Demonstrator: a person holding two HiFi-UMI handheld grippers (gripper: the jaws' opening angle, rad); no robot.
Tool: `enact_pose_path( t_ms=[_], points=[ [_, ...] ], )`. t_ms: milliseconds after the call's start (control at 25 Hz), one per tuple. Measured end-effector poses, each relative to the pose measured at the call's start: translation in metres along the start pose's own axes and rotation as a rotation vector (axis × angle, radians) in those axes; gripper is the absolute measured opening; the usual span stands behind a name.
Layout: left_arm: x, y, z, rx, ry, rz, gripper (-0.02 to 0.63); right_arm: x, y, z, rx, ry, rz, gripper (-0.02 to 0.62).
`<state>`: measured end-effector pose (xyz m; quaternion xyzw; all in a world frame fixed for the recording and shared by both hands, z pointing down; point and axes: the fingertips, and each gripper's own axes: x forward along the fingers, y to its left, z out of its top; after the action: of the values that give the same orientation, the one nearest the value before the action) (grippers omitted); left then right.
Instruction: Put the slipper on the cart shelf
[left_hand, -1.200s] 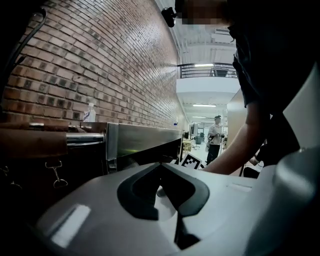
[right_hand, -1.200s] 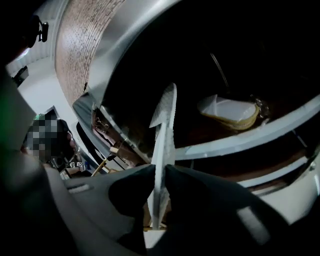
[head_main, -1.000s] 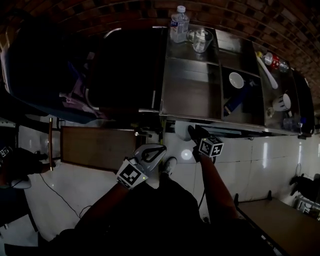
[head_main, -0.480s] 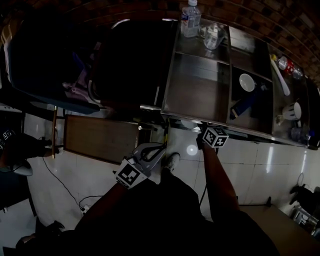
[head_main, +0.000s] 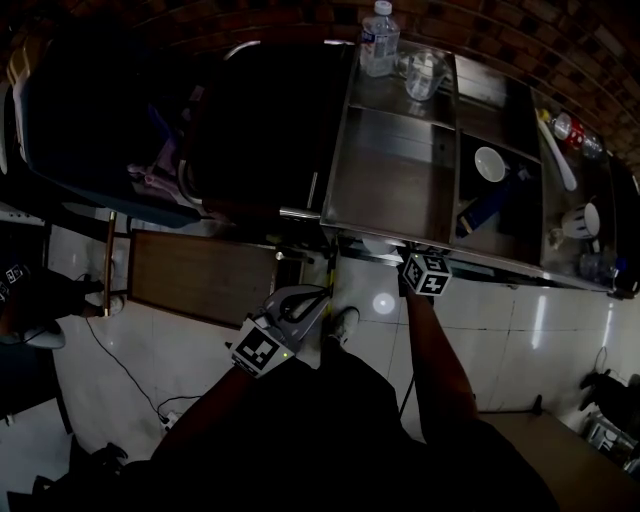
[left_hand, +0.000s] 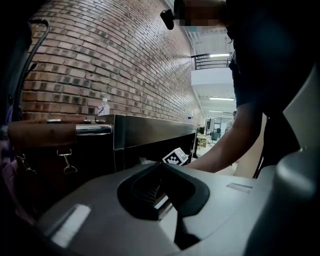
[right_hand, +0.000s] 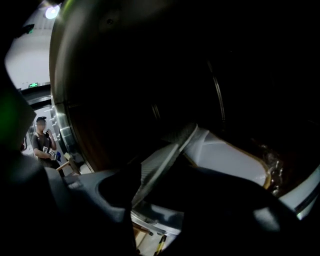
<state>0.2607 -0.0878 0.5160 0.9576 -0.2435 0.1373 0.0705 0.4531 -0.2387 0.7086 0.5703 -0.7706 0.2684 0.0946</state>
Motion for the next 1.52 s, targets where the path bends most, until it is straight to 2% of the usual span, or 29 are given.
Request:
enact_pose_path(
  t_ms=[200, 320, 520, 840, 1040, 1160, 1280, 1400, 1520],
  points=[
    [-0.005, 0.001, -0.002, 0.01, -0.002, 0.011, 0.005, -0.015, 0.009, 0.009, -0.062, -0.036, -0.008, 0.248],
    [-0.011, 0.002, 0.006, -0.039, -0.021, 0.031, 0.005, -0.033, 0.016, 0.015, -0.084, -0.062, -0.013, 0.247],
    [-0.031, 0.0, 0.002, -0.03, -0.029, 0.043, 0.005, -0.076, 0.052, 0.009, -0.121, -0.077, 0.047, 0.247],
    [-0.073, -0.009, -0.002, -0.066, -0.04, 0.078, 0.003, -0.136, 0.154, 0.021, -0.225, -0.117, 0.297, 0.244],
    [-0.097, -0.013, -0.002, -0.07, -0.057, 0.106, 0.003, -0.154, 0.223, 0.031, -0.203, -0.136, 0.458, 0.232],
    [-0.116, -0.008, 0.004, -0.102, -0.055, 0.129, 0.003, -0.158, 0.269, 0.032, -0.2, -0.14, 0.563, 0.204],
    [-0.141, 0.002, -0.003, -0.085, -0.049, 0.147, 0.003, -0.161, 0.315, 0.034, -0.206, -0.12, 0.634, 0.155],
    [-0.167, 0.015, -0.013, -0.074, -0.05, 0.158, 0.003, -0.159, 0.351, 0.029, -0.221, -0.118, 0.68, 0.091],
    [-0.195, 0.033, -0.014, -0.092, -0.07, 0.157, 0.003, -0.155, 0.385, 0.027, -0.254, -0.144, 0.691, 0.017]
  ],
)
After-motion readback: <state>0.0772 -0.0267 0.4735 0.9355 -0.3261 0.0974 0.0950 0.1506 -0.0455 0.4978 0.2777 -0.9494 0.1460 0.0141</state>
